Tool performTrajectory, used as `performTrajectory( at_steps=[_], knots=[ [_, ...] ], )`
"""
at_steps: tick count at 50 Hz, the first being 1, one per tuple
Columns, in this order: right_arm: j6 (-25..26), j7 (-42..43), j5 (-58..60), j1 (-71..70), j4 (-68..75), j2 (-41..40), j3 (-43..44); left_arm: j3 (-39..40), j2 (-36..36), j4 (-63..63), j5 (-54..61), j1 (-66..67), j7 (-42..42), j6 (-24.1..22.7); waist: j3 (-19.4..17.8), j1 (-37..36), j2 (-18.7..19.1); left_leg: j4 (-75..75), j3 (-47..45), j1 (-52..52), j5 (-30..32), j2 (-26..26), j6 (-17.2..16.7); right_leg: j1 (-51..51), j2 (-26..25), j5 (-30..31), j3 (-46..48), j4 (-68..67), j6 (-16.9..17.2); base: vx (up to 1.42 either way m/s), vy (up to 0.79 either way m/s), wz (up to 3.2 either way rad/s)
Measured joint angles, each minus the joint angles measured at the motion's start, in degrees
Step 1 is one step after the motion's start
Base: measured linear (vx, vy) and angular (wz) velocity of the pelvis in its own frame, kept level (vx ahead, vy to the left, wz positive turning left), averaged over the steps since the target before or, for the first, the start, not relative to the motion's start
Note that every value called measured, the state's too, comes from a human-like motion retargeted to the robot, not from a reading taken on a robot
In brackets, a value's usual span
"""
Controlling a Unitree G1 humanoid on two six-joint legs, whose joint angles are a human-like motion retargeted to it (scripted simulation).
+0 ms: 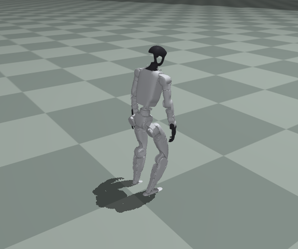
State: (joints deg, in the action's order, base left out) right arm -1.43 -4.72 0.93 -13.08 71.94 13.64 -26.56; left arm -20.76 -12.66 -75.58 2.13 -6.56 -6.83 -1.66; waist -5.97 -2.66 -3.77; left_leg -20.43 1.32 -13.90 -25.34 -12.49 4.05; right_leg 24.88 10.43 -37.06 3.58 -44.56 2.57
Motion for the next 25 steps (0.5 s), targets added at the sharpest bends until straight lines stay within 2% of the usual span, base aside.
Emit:
performTrajectory(
  at_steps=[4, 8, 18, 20, 22, 23, 25],
  knots=[
    [-0.2, 0.0, 0.8, 0.9, 1.0, 0.0, -0.9, 0.8, 0.3, -0.1, 0.5, 1.0, -0.4, -0.4, -0.1, -0.2, 1.8, -2.1, 4.1, 0.4, -1.1, -1.2, -0.7, -1.9, -2.4, -0.4, -0.6, 0.2, -1.4, 0.11, 0.14, 1.43],
    [-0.4, 0.2, 1.0, 2.6, 1.8, 0.6, -0.6, 2.0, 0.0, -0.1, 1.6, 1.8, -0.3, -0.6, -0.8, 0.1, 2.8, -3.2, 7.5, 2.5, -2.1, -2.7, -1.2, -4.0, -2.6, -1.2, -0.4, -2.2, -2.6, 0.13, 0.12, 1.23],
    [-0.5, 1.9, -2.3, 4.5, 3.0, 2.3, 3.4, 3.7, -1.2, 0.4, 4.6, -0.6, 3.1, -1.0, -5.7, 4.8, 1.7, -0.5, 16.4, 14.1, -2.6, -8.0, -1.4, -0.9, -1.4, 0.3, -3.6, -16.8, -3.9, 0.18, 0.11, 1.07],
    [-0.4, 2.0, -3.7, 3.3, 3.8, 2.6, 4.2, 4.1, -0.8, 0.4, 5.4, -2.9, 4.1, -1.1, -7.0, 5.9, 2.9, 10.4, 19.4, 21.0, 1.6, -4.8, -1.8, 0.2, -3.8, 2.3, -3.7, -14.2, -4.0, 0.27, 0.08, 0.72],
    [-0.3, 2.2, -4.7, 3.9, 4.3, 2.2, 5.0, 3.8, -0.3, 0.9, 5.8, -3.4, 4.8, -1.5, -7.6, 6.8, 2.6, 11.1, 20.6, 23.1, 1.8, -5.0, -1.5, 2.0, -4.7, 3.9, -4.4, -11.4, -3.0, 0.28, 0.08, 0.69],
    [-0.3, 2.1, -5.3, 3.5, 4.7, 2.1, 5.4, 3.8, -0.1, 1.1, 6.1, -4.3, 5.2, -1.8, -7.7, 7.2, 3.9, 14.1, 21.4, 24.7, 2.5, -2.6, -1.9, 2.6, -6.8, 5.5, -3.8, -7.6, -2.6, 0.31, 0.07, 0.59],
    [-0.2, 2.1, -6.2, 4.1, 5.1, 1.7, 6.0, 3.3, 0.5, 1.6, 6.4, -4.9, 5.6, -2.3, -8.2, 7.9, 3.7, 15.0, 22.3, 26.8, 2.7, -2.5, -1.6, 4.5, -8.0, 7.3, -4.5, -3.7, -1.0, 0.30, 0.07, 0.52]
  ],
)
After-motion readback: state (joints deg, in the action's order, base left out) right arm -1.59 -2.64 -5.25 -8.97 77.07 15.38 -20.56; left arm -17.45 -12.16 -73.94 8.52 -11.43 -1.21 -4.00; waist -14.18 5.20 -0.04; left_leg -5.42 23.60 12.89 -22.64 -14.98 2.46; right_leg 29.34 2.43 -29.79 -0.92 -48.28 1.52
